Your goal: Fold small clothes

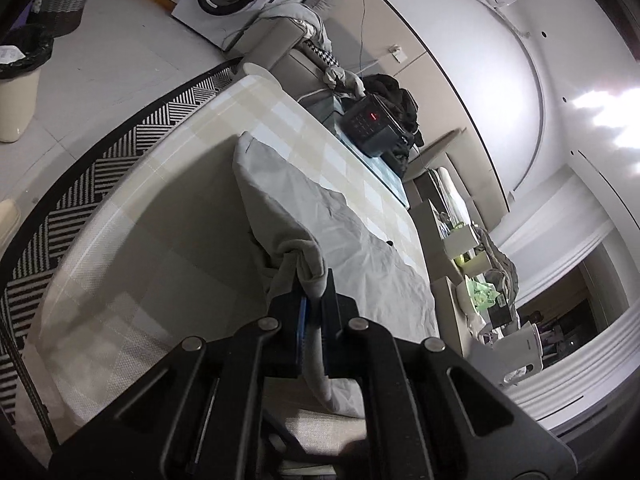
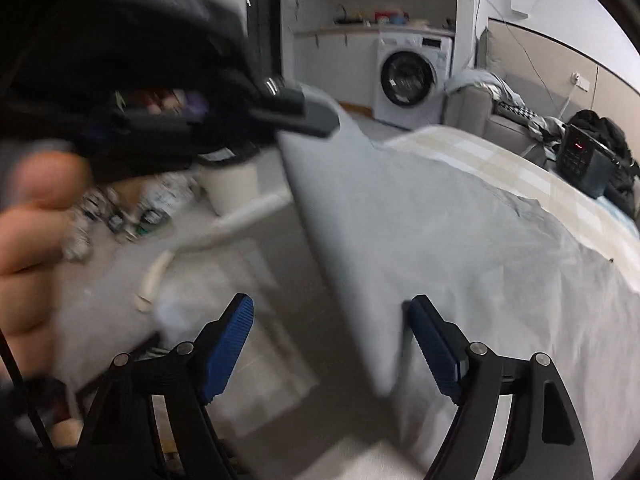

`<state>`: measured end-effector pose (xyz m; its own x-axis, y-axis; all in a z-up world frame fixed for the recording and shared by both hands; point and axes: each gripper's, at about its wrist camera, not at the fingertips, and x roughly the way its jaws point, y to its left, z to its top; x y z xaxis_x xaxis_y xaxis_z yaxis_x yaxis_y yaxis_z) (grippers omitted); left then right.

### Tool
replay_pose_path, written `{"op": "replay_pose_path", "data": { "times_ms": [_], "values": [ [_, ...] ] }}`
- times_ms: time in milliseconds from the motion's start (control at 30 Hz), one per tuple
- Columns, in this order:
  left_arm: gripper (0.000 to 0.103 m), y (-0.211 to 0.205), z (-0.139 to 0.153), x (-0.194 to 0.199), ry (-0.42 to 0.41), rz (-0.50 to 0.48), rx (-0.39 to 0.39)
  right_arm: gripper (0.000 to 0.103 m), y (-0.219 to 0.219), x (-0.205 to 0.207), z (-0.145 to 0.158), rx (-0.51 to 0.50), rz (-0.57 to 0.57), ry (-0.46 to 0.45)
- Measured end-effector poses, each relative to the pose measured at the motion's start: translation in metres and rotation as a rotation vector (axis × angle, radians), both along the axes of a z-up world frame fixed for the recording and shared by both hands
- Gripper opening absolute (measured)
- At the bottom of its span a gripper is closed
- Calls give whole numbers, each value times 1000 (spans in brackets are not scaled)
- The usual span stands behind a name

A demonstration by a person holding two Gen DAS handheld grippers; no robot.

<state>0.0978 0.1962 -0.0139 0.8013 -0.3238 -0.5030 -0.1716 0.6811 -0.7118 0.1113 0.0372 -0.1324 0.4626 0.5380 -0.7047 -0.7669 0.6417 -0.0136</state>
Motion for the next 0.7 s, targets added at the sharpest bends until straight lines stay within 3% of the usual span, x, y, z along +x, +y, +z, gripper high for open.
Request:
{"op": "replay_pose_path", "data": {
  "times_ms": [100,133,167,267,333,400,533,700],
  "values": [
    [2,9,-7,3,0,7,-26,70,17,20,-5,-34,-37,11],
    [2,13,-11,5,3,7,-35,58,23,22,-5,-63,-40,-27],
    [2,17,-14,7,3,-3,-51,38,25,25,-6,-92,-55,-42],
    [3,27,-19,7,22,-47,-79,8,18,42,-7,-90,-71,-18],
    [14,34,-23,5,31,-48,-92,7,-1,57,4,30,-124,60],
    [47,47,-31,0,34,-6,-110,6,-30,82,14,227,-196,201],
    [50,75,-54,-4,64,58,-176,6,-63,115,17,403,-289,392],
    [50,86,-78,2,94,35,-233,6,-65,119,23,414,-297,412]
  ]
}}
